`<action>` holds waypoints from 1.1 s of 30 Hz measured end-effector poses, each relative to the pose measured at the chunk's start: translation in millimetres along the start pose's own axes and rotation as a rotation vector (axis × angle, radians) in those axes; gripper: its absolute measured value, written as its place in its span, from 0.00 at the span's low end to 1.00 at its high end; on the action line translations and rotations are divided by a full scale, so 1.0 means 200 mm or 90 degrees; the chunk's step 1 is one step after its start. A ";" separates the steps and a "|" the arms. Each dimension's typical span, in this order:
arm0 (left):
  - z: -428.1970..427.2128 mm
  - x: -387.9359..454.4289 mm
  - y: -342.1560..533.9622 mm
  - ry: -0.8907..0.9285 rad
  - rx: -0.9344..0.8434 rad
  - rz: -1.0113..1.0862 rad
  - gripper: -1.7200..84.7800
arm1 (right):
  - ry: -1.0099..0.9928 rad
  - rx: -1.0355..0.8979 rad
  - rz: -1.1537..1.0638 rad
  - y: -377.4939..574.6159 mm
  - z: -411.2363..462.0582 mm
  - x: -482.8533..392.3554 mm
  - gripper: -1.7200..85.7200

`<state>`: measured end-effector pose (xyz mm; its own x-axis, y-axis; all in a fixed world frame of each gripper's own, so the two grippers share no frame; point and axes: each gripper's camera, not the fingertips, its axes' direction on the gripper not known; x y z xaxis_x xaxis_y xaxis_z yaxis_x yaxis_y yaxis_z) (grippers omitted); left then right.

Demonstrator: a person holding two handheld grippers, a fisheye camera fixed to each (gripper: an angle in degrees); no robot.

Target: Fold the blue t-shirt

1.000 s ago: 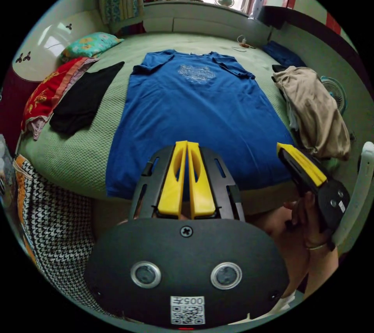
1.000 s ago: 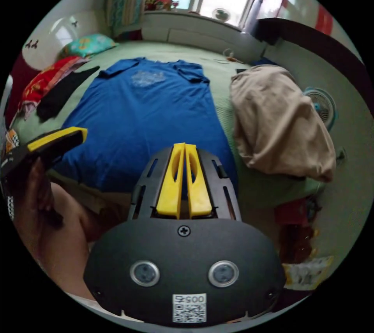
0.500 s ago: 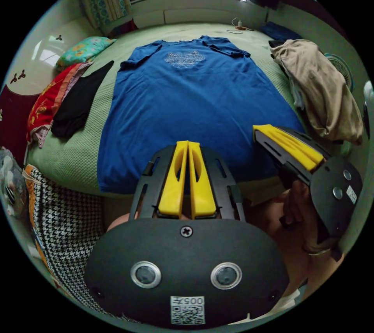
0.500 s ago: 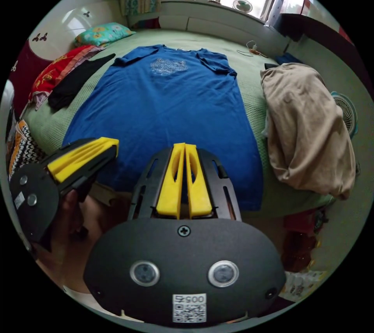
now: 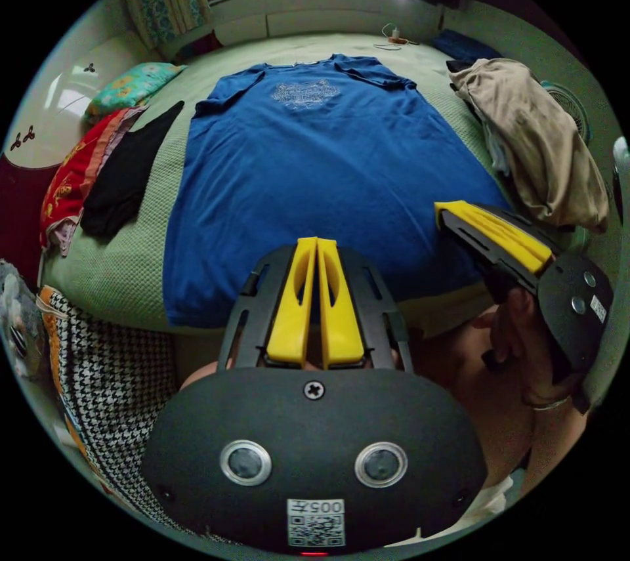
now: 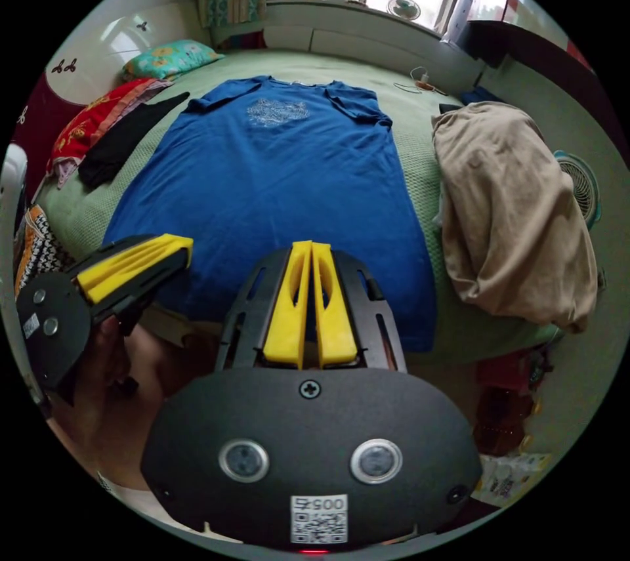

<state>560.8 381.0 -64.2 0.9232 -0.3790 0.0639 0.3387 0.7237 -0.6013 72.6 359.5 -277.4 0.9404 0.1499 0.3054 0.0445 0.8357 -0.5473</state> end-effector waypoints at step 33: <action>-0.25 -1.32 0.54 0.144 0.131 -0.026 0.18 | -0.127 0.100 -0.048 0.33 -0.23 0.82 0.14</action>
<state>345.3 529.6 -186.5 0.8519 -0.5125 -0.1074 0.4262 0.7978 -0.4264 245.4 414.1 -299.5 0.8506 0.1721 0.4969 0.0442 0.9182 -0.3937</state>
